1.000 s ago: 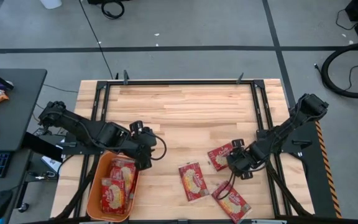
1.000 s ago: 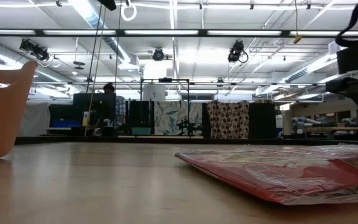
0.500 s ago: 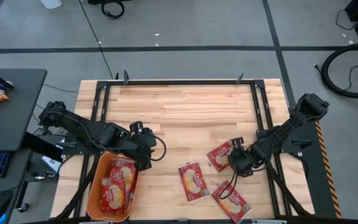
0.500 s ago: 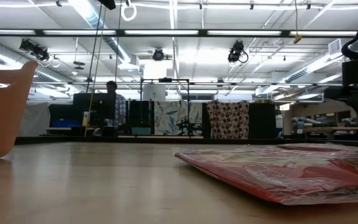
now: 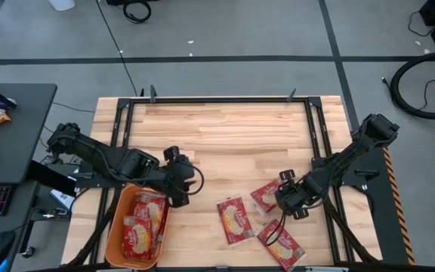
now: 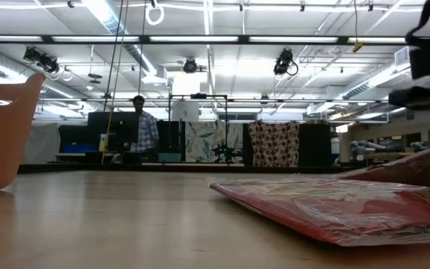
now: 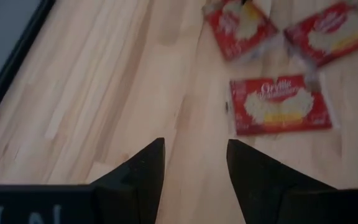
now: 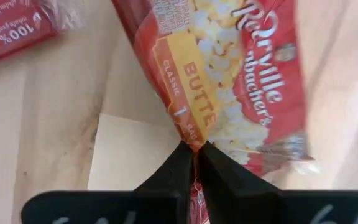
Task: Sort popcorn bags into baskets
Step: Put the red popcorn bag into the orange container
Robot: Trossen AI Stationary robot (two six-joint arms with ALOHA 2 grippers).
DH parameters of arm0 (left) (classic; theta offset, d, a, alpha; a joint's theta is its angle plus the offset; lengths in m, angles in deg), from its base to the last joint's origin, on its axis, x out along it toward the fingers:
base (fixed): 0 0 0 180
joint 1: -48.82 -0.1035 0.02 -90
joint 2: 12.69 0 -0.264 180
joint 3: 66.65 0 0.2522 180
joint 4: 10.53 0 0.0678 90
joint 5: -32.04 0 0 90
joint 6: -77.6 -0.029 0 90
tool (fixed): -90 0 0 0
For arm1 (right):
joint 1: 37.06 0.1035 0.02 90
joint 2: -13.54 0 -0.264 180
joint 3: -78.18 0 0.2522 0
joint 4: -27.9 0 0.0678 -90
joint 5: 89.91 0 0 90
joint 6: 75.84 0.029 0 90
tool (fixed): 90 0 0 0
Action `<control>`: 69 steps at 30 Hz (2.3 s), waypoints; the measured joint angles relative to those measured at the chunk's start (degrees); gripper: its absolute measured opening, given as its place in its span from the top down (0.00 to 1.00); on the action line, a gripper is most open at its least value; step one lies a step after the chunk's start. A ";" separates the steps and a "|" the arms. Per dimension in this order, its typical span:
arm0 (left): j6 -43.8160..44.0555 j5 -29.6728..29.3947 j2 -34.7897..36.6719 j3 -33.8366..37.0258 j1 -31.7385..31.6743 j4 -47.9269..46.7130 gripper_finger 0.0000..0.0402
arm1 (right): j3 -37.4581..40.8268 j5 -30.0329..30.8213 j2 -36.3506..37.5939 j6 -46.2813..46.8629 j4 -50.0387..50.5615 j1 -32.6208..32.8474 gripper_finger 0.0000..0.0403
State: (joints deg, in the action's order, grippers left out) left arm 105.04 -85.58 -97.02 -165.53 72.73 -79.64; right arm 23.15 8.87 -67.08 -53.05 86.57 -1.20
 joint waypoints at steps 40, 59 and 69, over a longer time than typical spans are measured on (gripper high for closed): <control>-21.88 18.42 -2.12 0.08 -3.39 22.08 0.56 | -35.54 -27.14 0.13 0.04 -3.35 -22.96 0.99; -21.50 16.05 -3.37 0.04 -3.50 23.24 0.85 | -35.54 -37.77 0.13 2.12 -10.98 -24.00 0.98; -21.86 16.94 -1.88 0.04 -4.75 23.43 0.97 | -35.54 -36.29 0.15 1.03 -11.47 -25.03 0.93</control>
State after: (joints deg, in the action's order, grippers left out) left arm 83.18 -68.64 -98.90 -165.49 67.98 -56.21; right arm -12.39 -27.42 -66.92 -52.03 75.10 -26.23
